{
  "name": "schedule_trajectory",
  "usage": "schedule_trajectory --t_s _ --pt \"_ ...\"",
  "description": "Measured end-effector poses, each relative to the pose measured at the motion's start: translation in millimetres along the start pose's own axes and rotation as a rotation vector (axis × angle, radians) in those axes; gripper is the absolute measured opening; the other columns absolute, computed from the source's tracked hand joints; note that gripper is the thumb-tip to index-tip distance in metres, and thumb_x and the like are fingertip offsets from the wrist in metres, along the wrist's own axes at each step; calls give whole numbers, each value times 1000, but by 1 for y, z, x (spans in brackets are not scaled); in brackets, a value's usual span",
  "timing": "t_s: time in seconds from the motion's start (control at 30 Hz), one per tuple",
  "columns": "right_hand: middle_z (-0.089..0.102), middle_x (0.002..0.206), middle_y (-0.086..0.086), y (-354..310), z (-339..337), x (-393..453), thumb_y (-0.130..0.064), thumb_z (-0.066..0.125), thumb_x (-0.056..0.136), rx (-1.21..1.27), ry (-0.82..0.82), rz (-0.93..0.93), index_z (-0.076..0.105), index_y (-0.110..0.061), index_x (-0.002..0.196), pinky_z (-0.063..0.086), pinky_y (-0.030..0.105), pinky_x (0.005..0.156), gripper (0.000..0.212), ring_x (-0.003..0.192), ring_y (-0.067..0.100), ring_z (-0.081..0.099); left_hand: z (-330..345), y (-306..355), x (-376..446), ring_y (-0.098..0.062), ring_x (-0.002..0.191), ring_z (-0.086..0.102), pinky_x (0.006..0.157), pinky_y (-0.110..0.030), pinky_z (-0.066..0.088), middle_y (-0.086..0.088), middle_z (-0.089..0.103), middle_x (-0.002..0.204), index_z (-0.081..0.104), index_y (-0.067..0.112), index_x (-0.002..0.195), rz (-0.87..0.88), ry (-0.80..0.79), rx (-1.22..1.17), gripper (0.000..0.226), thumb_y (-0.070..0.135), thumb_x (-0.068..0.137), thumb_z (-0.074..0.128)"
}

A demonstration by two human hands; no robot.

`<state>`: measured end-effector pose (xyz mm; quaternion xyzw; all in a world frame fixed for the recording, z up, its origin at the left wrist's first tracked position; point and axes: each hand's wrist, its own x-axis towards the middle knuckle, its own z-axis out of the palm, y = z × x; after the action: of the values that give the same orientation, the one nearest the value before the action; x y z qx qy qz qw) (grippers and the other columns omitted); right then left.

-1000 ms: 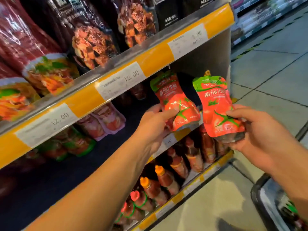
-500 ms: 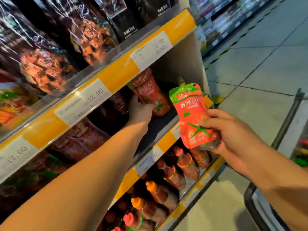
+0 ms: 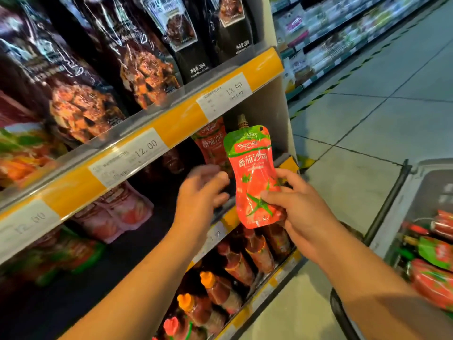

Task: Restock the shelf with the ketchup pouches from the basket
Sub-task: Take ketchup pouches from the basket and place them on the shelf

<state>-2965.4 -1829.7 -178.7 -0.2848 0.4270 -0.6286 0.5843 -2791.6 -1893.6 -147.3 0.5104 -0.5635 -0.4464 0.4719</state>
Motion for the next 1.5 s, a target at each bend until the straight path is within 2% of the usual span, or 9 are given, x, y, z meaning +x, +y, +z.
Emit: schedule_trajectory --t_s 0.13,0.43,0.57,0.8,0.97,1.17,1.27,1.4,1.5 --pt "81 106 7 2 11 -1 5 70 93 -60 -82 -59 64 -22 126 61 38 76 43 96 27 78 10 5 -48 -32 118 70 99 -51 56 -9 73 124 61 19 132 -79 -290 -48 45 26 90 77" --pt "69 124 -14 28 33 2 -25 74 96 -515 -92 -274 62 -39 132 59 38 98 41 112 4 67 -10 3 -41 -32 103 77 92 -59 59 -12 78 112 59 14 127 -111 -55 -127 39 4 92 73" --pt "53 145 -8 23 14 22 -45 62 97 -901 107 -499 56 -26 143 45 43 112 50 135 14 50 -36 5 -25 -28 99 77 83 -51 62 -7 79 111 60 22 128 -37 49 -34 46 4 89 77" --pt "13 176 -4 47 2 54 -61 35 106 -1596 -51 -443 25 -28 166 4 50 132 69 163 15 -1 -76 -8 17 -22 112 73 98 -61 56 4 76 119 62 32 123 17 269 1 75 29 56 95" --pt "22 173 -5 51 -3 53 -60 35 106 -1649 -18 -506 32 -28 162 7 54 131 64 163 15 1 -87 -30 45 -15 114 72 103 -57 54 10 77 118 65 51 107 83 266 91 57 38 57 89" --pt "17 174 -4 43 -2 50 -57 39 106 -1666 -90 -453 26 -28 164 6 54 131 66 163 17 -1 -89 -44 54 -13 117 69 109 -49 51 5 73 124 55 25 135 67 209 151 65 8 79 84" --pt "11 176 -3 40 -3 50 -52 46 106 -1687 -101 -435 17 -28 166 5 54 131 71 163 18 -5 -87 -33 47 -18 117 69 106 -43 51 5 73 120 58 25 126 -7 230 230 61 15 74 87" --pt "7 175 -2 39 -3 49 -30 58 100 -1689 -120 -415 14 -28 166 6 55 131 79 163 19 -8 -72 -3 -24 -23 96 66 87 -34 48 -1 69 96 66 21 93 11 434 291 15 10 92 76" --pt "6 175 -2 39 -2 51 -22 61 96 -1676 -130 -407 14 -27 165 7 55 131 84 163 20 -9 -53 13 -62 -11 97 70 89 -31 52 5 73 96 70 22 93 223 264 319 19 4 93 72"
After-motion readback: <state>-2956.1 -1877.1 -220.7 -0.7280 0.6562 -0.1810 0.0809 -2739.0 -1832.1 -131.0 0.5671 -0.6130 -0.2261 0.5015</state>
